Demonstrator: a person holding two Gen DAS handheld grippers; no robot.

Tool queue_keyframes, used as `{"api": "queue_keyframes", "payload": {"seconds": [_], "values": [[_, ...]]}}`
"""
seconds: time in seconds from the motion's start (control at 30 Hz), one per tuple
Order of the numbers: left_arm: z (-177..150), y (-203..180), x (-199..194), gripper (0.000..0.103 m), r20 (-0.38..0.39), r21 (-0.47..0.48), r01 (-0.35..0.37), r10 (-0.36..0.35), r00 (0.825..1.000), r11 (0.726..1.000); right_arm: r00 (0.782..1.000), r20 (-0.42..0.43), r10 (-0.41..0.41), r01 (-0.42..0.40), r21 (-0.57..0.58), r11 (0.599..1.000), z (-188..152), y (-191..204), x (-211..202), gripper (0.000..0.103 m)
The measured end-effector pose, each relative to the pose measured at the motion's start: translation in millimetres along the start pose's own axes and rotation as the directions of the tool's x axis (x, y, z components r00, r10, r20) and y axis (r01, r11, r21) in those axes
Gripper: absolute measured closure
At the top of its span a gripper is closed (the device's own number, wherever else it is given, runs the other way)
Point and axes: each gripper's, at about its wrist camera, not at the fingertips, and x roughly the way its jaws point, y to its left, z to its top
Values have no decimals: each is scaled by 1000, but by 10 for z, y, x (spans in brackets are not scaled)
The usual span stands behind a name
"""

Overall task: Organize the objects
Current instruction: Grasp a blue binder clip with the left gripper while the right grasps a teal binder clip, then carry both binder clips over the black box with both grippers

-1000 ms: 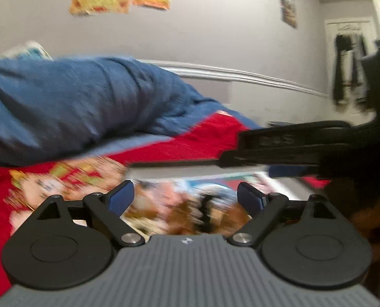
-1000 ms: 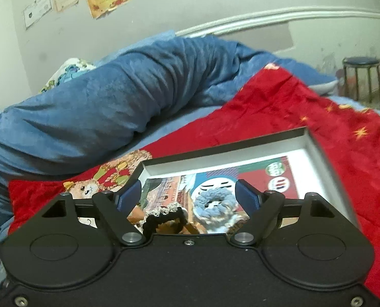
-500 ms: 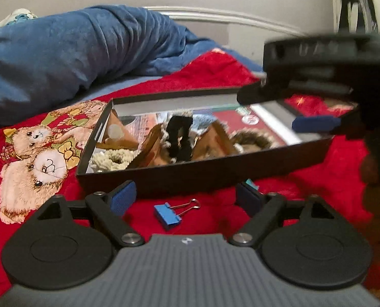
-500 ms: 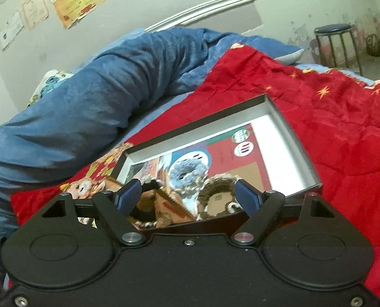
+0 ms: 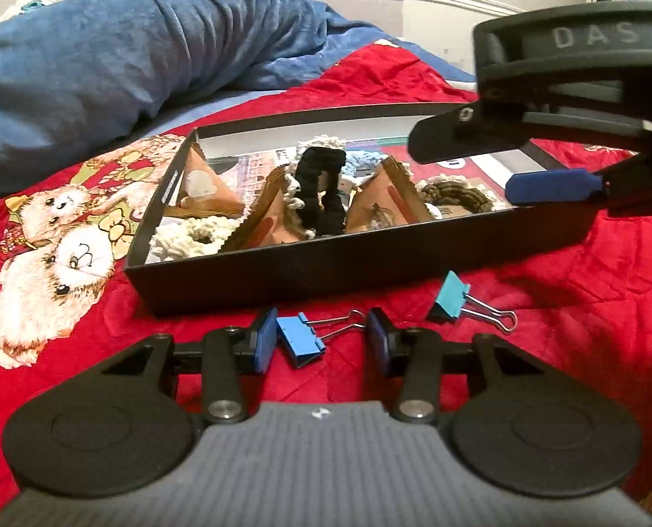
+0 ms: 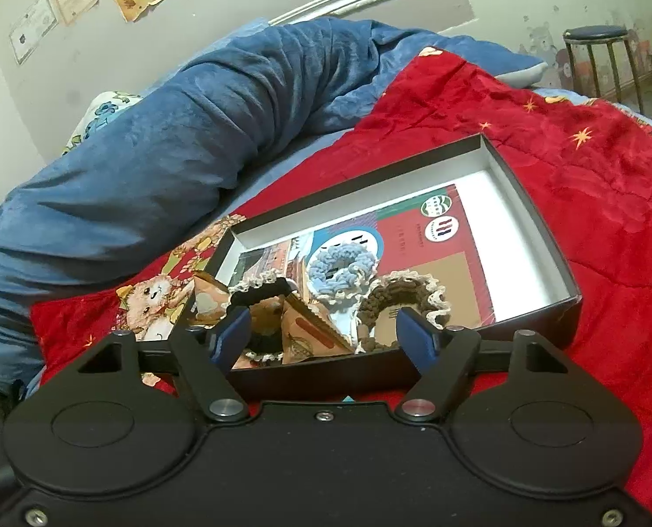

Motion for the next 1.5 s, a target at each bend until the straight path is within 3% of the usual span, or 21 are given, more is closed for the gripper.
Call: {"api": "queue_keyframes", "payload": {"seconds": [0.13, 0.33, 0.5, 0.67, 0.8, 0.87, 1.5], "values": [[24, 37, -32, 55, -5, -17, -33, 33, 999, 999, 999, 5, -48, 48, -57, 997, -40, 18, -89, 33], [11, 53, -64, 55, 1, -12, -78, 78, 997, 997, 997, -78, -27, 22, -70, 997, -114, -44, -58, 40], [10, 70, -75, 55, -7, -27, -82, 82, 997, 996, 985, -170, -8, -7, -86, 996, -213, -37, 103, 41], [17, 81, -56, 54, -16, -29, -74, 74, 997, 997, 978, -208, -34, 3, -149, 989, -309, 30, 234, 41], [18, 85, -57, 54, -17, -30, -74, 73, 997, 997, 976, -211, -57, 12, -207, 978, -344, 69, 278, 69], [18, 86, -55, 54, -20, -29, -73, 72, 997, 997, 975, -208, -82, 32, -234, 972, -357, 78, 284, 74], [16, 56, -57, 54, -15, -25, -76, 76, 997, 997, 977, -200, -73, 30, -208, 978, -315, 65, 225, 75]]}}
